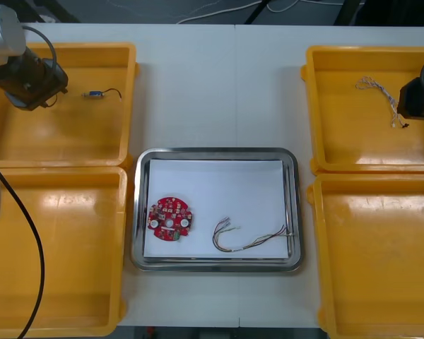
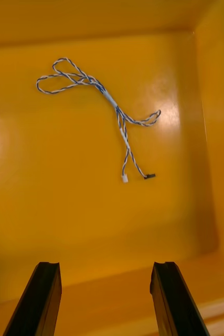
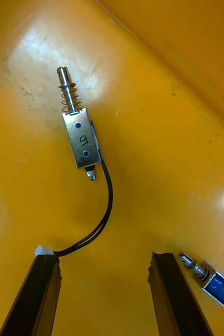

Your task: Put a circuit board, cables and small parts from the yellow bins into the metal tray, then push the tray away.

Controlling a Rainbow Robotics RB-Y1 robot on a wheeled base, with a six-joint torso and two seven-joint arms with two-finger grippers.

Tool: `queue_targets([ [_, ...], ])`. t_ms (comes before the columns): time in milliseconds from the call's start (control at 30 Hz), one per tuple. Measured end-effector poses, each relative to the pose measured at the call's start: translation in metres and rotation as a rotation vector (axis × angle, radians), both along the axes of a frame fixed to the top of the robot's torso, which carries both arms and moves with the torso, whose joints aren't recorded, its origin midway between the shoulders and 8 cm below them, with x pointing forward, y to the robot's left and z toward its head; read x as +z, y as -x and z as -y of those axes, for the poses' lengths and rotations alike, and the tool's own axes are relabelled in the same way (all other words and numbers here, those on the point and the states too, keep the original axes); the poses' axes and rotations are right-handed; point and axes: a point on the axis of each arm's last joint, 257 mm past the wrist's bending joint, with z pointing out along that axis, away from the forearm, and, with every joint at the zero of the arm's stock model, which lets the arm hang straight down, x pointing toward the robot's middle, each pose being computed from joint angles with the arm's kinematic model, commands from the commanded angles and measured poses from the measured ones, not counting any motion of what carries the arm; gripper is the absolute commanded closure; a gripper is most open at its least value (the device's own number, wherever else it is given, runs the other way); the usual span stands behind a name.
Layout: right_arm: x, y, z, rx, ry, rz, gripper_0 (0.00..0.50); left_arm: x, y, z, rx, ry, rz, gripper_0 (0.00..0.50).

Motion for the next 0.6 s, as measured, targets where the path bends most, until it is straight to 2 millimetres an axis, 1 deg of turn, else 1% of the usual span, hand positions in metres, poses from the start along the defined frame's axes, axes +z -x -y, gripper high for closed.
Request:
queue_targets([
  [133,-0.001,-0.020,0.009,0.059,0.038,0.013,0.000,0.000,0.001,0.001,-0.042,-0.018,-0.008,0.000],
  [267,-0.002,-0.042,0.020,0.034,0.021,0.069,0.000,0.002,0.002,-0.002,-0.053,-0.018,-0.006,0.000],
  [467,-0.010,-0.062,0.027,0.060,0.029,0.105,0.000,0.008,0.002,-0.009,-0.046,-0.004,0.004,0.000],
  [600,-0.014,-0.073,0.029,0.053,0.018,0.133,0.000,0.007,0.003,-0.015,-0.038,-0.001,0.010,0.000],
])
